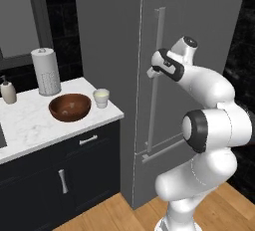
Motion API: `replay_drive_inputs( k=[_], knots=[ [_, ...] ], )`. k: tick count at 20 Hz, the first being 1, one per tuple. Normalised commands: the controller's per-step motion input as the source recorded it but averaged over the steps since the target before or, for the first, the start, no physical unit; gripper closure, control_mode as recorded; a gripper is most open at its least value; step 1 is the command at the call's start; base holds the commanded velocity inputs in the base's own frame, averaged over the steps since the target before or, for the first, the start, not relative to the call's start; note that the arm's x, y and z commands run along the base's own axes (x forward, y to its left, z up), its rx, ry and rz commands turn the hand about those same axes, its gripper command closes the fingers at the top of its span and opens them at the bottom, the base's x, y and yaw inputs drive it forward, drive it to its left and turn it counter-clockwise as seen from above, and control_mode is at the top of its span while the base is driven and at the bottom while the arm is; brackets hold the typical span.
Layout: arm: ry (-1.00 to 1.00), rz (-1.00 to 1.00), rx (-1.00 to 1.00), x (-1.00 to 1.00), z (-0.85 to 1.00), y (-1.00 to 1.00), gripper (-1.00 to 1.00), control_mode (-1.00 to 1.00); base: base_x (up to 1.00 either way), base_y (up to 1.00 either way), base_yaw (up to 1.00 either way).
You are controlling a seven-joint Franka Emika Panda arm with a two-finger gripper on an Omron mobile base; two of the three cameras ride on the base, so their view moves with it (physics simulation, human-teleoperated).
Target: Grab a lemon wedge from the fridge and one ice cube from the ice bowl, and put them in the glass of lemonade.
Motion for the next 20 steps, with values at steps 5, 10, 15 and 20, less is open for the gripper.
replay_drive_inputs(
  k=[5,10,15,20],
  knots=[
    [-0.04,0.00,0.03,0.45,-0.44,0.02,-1.00,-1.00,0.00,0.00,0.00],
    [-0.20,0.00,0.05,0.20,-0.48,0.29,-1.00,-1.00,0.00,0.00,0.00],
    [-0.05,0.00,0.01,0.17,-0.20,0.24,1.00,-1.00,0.00,0.00,0.00],
    [0.00,0.00,0.00,0.04,0.00,0.02,1.00,-1.00,0.00,0.00,0.00]
  ],
)
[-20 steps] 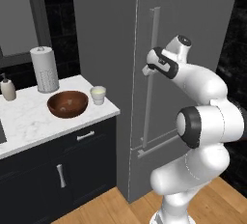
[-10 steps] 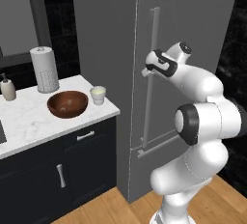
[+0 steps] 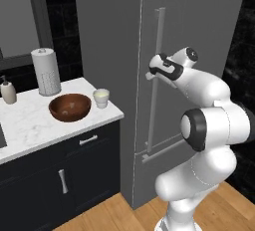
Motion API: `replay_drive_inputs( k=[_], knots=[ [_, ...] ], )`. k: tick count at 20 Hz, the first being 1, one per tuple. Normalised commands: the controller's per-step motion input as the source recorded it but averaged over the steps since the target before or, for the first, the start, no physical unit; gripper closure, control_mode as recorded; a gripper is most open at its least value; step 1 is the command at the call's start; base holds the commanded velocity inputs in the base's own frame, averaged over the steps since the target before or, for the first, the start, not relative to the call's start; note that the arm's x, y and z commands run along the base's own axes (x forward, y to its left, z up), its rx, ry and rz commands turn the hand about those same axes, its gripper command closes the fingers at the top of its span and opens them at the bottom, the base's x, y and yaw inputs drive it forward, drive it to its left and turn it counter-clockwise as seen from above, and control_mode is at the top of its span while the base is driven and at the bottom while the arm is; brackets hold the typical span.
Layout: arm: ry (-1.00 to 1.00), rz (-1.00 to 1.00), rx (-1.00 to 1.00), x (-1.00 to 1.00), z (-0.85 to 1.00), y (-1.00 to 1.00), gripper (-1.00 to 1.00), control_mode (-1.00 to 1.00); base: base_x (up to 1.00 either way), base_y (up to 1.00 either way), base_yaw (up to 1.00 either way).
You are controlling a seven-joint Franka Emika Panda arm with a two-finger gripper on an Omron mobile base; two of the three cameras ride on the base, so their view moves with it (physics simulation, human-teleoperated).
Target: Grab a lemon wedge from the fridge and one ice cube from the ice bowl, and put them in the glass of lemonade.
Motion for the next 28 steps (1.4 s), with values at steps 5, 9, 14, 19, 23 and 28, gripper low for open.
replay_drive_inputs(
  k=[5,9,14,19,23,28],
  knots=[
    [-0.07,0.00,0.00,-0.06,0.00,-0.47,1.00,-1.00,0.00,0.00,0.00],
    [0.00,-0.02,0.03,-0.20,0.17,-0.97,1.00,-1.00,0.00,0.00,0.00],
    [0.00,-0.04,0.07,-0.41,0.13,-1.00,1.00,-1.00,0.00,0.00,0.00],
    [-0.01,-0.04,0.11,-0.76,0.06,-1.00,1.00,-1.00,0.00,0.00,0.00],
    [0.00,-0.04,0.13,-0.80,0.00,-1.00,1.00,-1.00,0.00,0.00,0.00],
    [0.00,-0.03,0.12,-0.67,0.01,-1.00,1.00,-1.00,0.00,0.00,0.00]
  ],
)
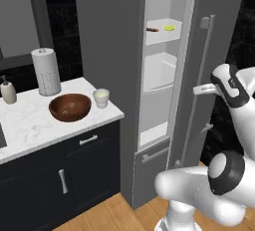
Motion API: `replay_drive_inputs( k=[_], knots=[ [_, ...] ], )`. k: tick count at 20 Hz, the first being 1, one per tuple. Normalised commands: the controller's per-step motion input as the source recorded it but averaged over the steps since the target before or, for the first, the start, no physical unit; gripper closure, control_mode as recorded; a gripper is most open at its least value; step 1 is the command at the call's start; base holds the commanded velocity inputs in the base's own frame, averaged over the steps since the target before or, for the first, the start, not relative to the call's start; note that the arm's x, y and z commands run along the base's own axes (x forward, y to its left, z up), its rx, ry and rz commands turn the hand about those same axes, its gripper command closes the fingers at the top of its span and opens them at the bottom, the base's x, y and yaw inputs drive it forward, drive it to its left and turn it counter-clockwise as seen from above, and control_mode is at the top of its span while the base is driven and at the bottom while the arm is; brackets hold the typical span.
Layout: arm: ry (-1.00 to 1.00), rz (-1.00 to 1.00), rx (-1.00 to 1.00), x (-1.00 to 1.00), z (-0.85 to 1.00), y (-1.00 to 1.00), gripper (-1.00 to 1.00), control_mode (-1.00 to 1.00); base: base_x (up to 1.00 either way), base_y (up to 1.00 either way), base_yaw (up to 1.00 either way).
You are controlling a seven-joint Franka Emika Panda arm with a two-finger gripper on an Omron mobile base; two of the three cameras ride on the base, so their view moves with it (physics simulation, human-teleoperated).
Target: Grab a lemon wedge from the fridge and one ice cube from the ice bowl, and put them in the glass of lemonade.
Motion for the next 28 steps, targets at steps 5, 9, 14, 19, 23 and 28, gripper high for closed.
replay_drive_inputs(
  k=[5,9,14,19,23,28],
  knots=[
    [0.00,-0.06,0.12,-0.41,0.00,-1.00,1.00,-1.00,0.00,0.00,0.00],
    [0.04,-0.16,0.10,-0.33,0.03,-1.00,-1.00,-1.00,0.00,0.00,0.00],
    [0.01,-0.06,0.05,-0.57,0.59,-0.55,-1.00,-1.00,0.00,0.00,0.00],
    [-0.05,0.00,0.00,-0.80,1.00,0.10,-1.00,-1.00,0.00,0.00,0.00],
    [-0.06,-0.03,-0.13,-0.81,0.92,0.70,-1.00,-1.00,0.00,0.00,0.00],
    [0.11,-0.22,-0.37,0.00,0.49,1.00,-1.00,-1.00,0.00,0.00,0.00]
  ],
)
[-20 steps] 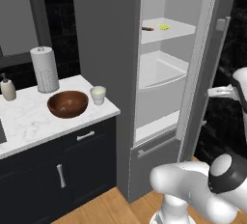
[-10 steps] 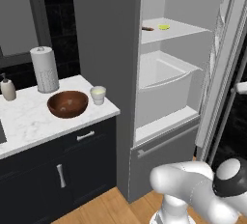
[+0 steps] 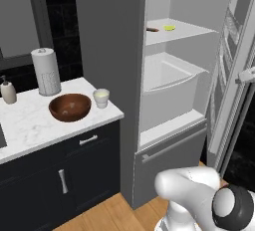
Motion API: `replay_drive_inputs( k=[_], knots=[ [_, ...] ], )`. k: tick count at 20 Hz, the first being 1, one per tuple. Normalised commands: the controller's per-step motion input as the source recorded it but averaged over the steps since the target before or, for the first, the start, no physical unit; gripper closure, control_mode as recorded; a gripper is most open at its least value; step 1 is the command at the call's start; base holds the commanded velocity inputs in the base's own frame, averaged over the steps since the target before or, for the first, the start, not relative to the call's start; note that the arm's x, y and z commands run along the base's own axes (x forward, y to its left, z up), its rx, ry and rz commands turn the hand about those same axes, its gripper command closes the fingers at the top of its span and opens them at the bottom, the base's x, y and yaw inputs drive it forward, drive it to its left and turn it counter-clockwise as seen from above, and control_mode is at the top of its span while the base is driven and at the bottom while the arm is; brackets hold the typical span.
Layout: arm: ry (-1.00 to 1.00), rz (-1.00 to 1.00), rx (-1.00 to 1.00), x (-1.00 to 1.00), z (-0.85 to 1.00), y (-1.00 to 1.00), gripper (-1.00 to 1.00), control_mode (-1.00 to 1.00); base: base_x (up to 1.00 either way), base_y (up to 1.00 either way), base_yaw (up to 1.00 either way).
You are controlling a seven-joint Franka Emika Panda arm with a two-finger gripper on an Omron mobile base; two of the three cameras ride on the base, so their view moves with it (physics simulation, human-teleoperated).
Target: Grab a lemon wedge from the fridge and one ice cube from the ice bowl, and put them in the glass of lemonade.
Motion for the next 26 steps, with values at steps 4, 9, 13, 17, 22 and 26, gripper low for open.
replay_drive_inputs(
  k=[4,9,13,17,22,26],
  knots=[
    [0.24,-0.35,-0.48,0.60,0.09,0.88,-1.00,-1.00,0.00,0.00,0.00],
    [0.21,-0.31,-0.57,1.00,0.00,0.60,-1.00,-1.00,0.00,0.00,0.00],
    [0.38,-0.30,-0.65,1.00,0.01,0.21,-1.00,-1.00,0.00,0.00,0.00],
    [0.47,-0.23,-0.56,1.00,0.01,-0.16,-1.00,-1.00,0.00,0.00,0.00],
    [0.34,-0.12,-0.40,0.89,0.00,-0.77,-1.00,-1.00,0.00,0.00,0.00],
    [0.25,-0.15,-0.20,0.01,0.01,-1.00,-1.00,-1.00,0.00,0.00,0.00]
  ],
)
